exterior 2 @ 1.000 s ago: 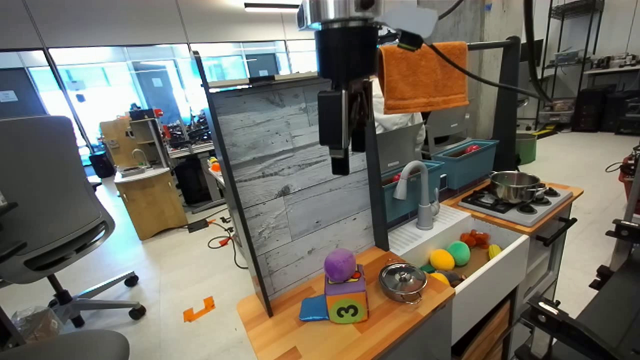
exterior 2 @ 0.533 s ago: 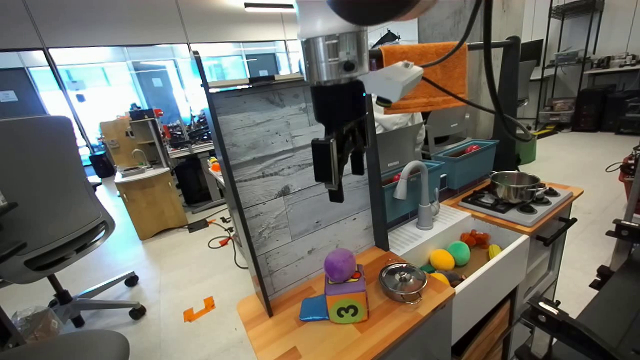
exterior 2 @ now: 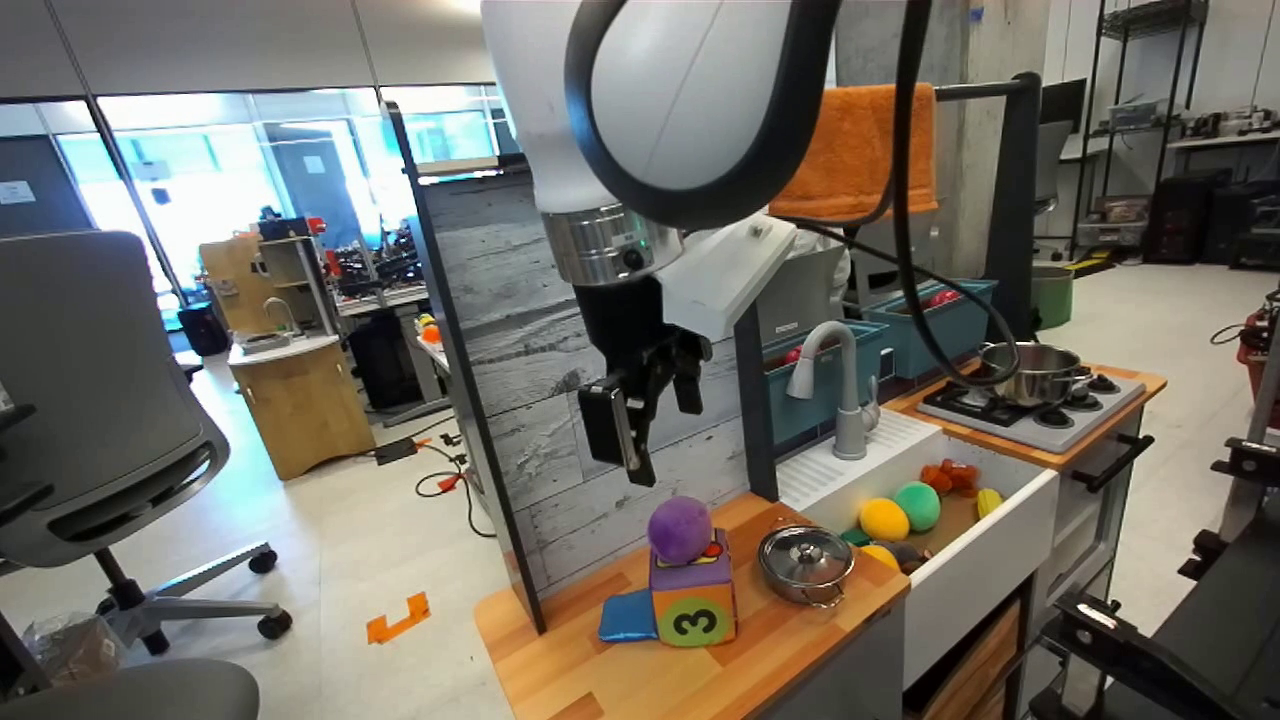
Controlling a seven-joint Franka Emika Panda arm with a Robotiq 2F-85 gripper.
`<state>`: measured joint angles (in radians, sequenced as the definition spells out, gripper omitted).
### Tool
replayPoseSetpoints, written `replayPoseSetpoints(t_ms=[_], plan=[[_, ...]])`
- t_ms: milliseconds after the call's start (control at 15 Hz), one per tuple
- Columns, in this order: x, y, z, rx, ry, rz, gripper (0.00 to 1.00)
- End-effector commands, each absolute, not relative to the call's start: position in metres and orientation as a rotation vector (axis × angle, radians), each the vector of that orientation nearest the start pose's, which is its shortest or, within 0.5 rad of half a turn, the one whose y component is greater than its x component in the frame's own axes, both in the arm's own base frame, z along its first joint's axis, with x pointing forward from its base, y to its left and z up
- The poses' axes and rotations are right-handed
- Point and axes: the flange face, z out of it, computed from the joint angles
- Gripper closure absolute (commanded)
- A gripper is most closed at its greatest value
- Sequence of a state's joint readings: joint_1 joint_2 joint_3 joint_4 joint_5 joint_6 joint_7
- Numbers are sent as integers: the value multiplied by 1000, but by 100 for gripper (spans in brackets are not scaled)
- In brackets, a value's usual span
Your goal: Put the purple plush toy into the sink
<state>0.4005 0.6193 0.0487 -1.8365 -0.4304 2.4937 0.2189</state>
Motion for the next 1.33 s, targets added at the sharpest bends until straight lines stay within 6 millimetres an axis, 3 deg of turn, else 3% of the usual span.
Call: replayPoseSetpoints(t_ms=[0,733,1267], plan=[[596,292,187,-3181,-923,-163,0],[623,267,154,-3201,-824,-109,0],[627,264,128,-3214,-833,-63,0]])
